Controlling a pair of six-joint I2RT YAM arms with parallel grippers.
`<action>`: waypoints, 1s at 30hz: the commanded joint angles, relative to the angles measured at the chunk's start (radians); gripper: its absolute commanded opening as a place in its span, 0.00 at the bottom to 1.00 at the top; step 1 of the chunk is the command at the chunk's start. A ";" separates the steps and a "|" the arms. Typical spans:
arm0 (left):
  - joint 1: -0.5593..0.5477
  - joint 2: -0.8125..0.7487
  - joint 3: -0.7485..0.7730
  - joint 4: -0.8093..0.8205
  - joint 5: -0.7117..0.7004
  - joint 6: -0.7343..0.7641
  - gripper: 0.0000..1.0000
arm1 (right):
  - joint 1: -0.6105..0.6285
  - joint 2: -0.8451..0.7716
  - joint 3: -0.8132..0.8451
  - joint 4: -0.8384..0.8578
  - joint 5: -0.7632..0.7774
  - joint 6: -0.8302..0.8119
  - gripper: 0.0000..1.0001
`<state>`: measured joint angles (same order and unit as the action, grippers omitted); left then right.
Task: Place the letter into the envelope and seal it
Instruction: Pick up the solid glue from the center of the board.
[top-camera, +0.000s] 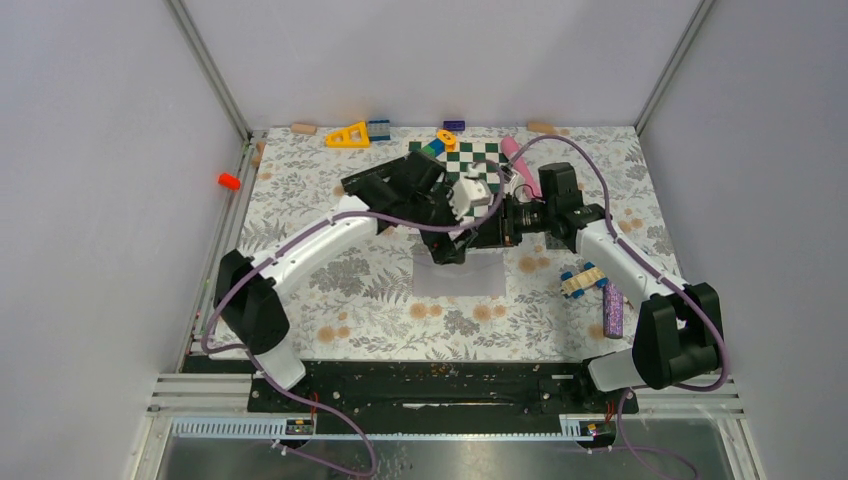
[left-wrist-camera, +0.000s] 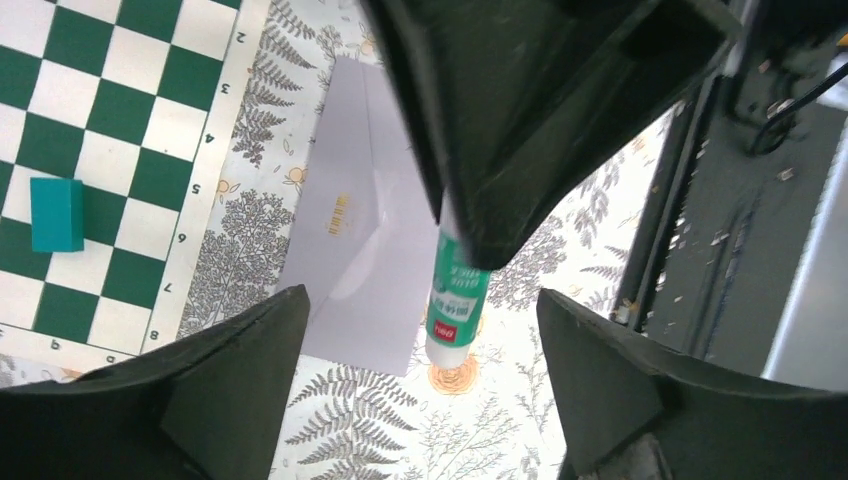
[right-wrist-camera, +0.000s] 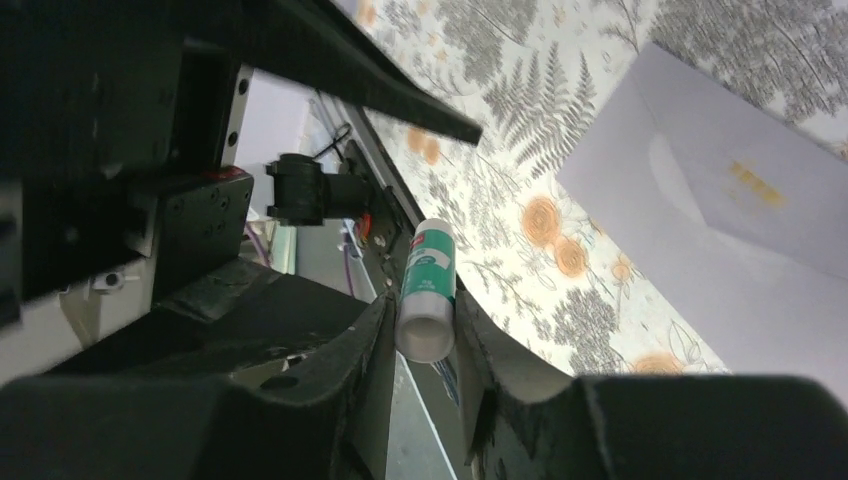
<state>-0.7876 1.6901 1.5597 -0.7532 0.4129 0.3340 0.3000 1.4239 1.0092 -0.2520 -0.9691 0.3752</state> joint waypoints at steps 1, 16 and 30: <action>0.130 -0.106 -0.017 0.092 0.291 -0.085 0.93 | -0.042 -0.023 -0.031 0.254 -0.114 0.175 0.18; 0.187 -0.090 -0.050 0.297 0.542 -0.296 0.90 | -0.076 0.101 -0.154 1.192 -0.203 0.849 0.18; 0.215 -0.106 -0.087 0.365 0.540 -0.371 0.62 | -0.077 0.091 -0.183 1.105 -0.201 0.769 0.18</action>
<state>-0.5861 1.6135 1.4784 -0.4618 0.9134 -0.0109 0.2214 1.5272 0.8299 0.8867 -1.1465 1.2110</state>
